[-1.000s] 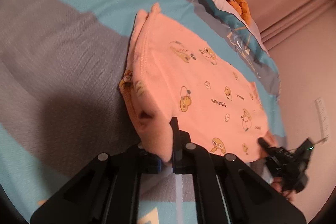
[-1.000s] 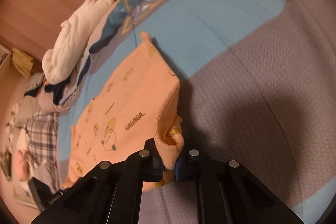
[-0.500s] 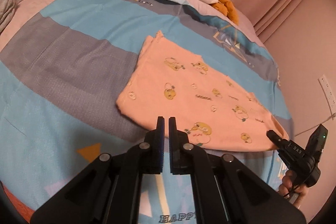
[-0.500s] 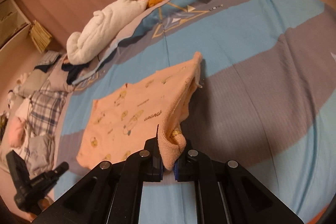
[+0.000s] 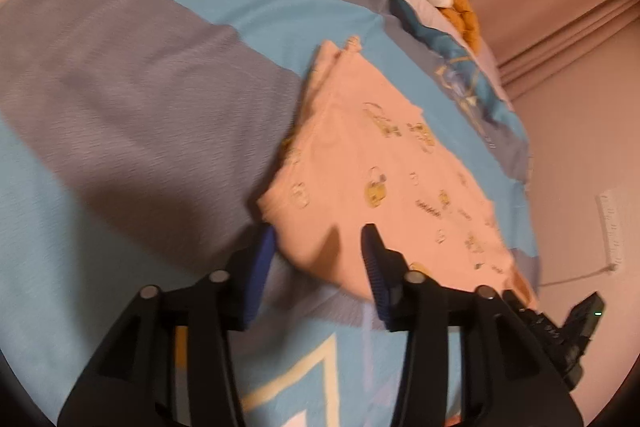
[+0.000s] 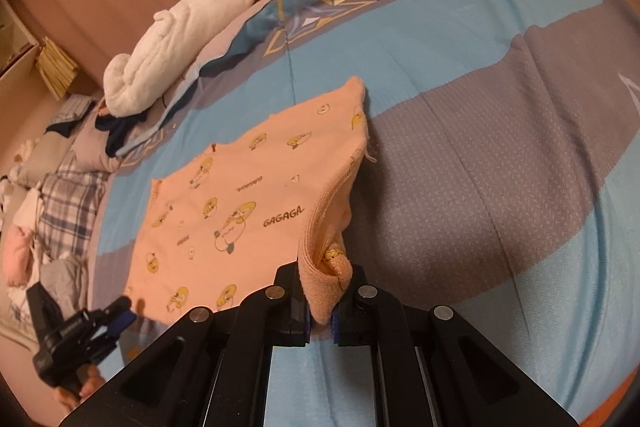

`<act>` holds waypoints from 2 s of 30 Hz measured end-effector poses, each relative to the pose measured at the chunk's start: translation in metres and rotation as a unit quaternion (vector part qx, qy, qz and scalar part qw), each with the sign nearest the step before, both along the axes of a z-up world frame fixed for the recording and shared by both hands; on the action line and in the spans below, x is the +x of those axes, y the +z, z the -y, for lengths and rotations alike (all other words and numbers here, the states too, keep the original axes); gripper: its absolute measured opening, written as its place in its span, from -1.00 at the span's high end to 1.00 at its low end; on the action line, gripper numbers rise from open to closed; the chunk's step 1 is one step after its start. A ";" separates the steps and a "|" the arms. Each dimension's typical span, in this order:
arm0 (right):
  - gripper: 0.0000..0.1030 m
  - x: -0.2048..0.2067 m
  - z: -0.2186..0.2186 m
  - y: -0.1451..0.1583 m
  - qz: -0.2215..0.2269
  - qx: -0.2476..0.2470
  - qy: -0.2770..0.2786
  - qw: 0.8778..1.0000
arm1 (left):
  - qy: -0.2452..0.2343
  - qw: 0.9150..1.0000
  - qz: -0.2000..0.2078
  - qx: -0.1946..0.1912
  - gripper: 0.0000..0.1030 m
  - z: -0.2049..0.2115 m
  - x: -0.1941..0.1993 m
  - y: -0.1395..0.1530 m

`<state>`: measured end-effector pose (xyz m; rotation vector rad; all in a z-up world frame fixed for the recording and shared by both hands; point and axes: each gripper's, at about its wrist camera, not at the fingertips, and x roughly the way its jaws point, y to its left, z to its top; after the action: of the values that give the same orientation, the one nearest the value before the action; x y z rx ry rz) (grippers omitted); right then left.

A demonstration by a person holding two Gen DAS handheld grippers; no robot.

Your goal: Fold small clothes

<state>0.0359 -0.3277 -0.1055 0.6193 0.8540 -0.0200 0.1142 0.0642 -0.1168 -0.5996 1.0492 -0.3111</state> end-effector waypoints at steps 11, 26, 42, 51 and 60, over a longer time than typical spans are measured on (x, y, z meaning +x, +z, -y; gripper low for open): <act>0.85 0.006 0.002 -0.008 -0.014 0.004 -0.007 1.000 | 0.003 0.999 -0.020 -0.033 0.73 0.006 0.032 -0.018; 0.85 -0.014 0.017 0.003 0.001 -0.009 -0.024 1.000 | -0.053 0.998 0.044 0.001 0.79 0.032 -0.042 0.040; 0.85 -0.029 0.013 -0.001 -0.013 -0.007 -0.014 1.000 | -0.049 0.995 -0.044 0.074 0.64 0.029 -0.057 -0.006; 0.85 -0.014 -0.020 0.052 0.075 -0.071 0.052 0.993 | -0.010 0.995 -0.034 0.091 0.31 -0.001 -0.066 0.013; 0.85 0.008 -0.108 0.081 0.129 -0.115 0.205 0.963 | 0.044 0.994 -0.006 0.098 0.20 -0.039 -0.078 0.034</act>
<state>0.0441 -0.2196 -0.0249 0.2117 0.7007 0.3277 0.0361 0.1036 -0.0828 -0.4705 1.0471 -0.1249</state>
